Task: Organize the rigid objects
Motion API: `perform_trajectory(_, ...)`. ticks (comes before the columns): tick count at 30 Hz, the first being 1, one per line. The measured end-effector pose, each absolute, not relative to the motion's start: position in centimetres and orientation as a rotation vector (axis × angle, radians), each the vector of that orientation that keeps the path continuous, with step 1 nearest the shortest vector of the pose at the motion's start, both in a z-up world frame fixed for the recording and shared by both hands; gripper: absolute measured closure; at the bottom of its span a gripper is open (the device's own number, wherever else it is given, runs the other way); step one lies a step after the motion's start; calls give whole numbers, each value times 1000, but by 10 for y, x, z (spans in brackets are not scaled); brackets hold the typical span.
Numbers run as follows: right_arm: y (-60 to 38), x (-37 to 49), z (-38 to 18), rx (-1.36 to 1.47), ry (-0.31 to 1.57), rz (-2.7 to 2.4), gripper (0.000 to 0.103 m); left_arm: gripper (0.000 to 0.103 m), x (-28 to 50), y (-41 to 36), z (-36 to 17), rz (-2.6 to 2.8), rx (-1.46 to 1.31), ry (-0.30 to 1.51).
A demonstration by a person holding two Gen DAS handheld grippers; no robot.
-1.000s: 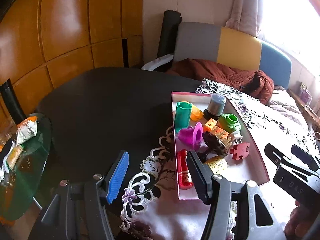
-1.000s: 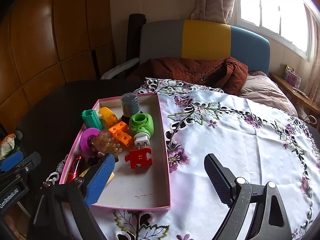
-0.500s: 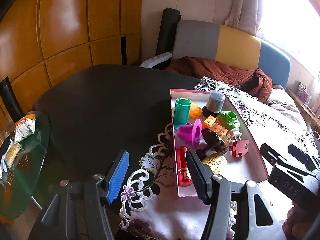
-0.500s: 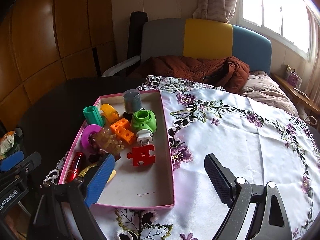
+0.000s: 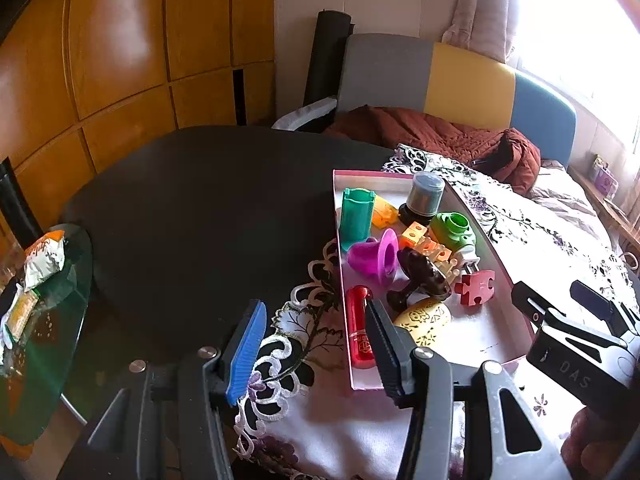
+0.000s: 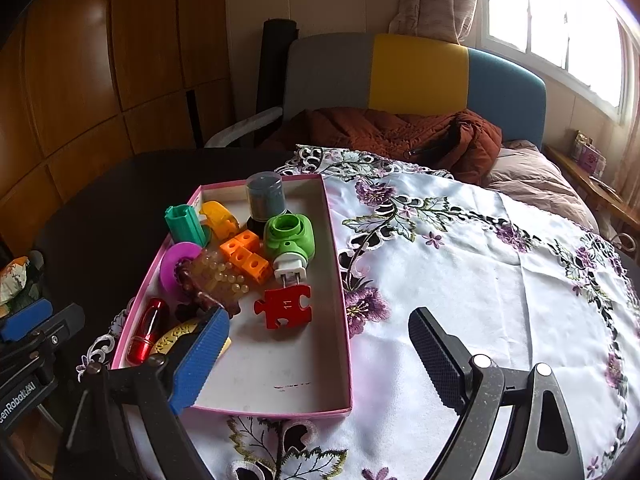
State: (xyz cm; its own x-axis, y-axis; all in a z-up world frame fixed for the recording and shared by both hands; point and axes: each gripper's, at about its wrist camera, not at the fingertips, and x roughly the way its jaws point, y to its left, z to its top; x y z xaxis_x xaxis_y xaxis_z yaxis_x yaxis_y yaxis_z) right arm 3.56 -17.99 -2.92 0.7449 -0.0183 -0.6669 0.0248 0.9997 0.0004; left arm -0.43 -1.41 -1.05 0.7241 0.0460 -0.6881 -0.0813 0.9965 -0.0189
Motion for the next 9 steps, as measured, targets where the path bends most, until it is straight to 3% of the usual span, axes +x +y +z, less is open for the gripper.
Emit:
perform_trajectory(3, -180, 37, -31, 10, 734, -24, 11, 61, -5, -15, -9, 63, -35, 737)
perform_trajectory(9, -180, 38, -32, 8, 734, -27, 11, 62, -2, -13, -10, 42, -58, 743)
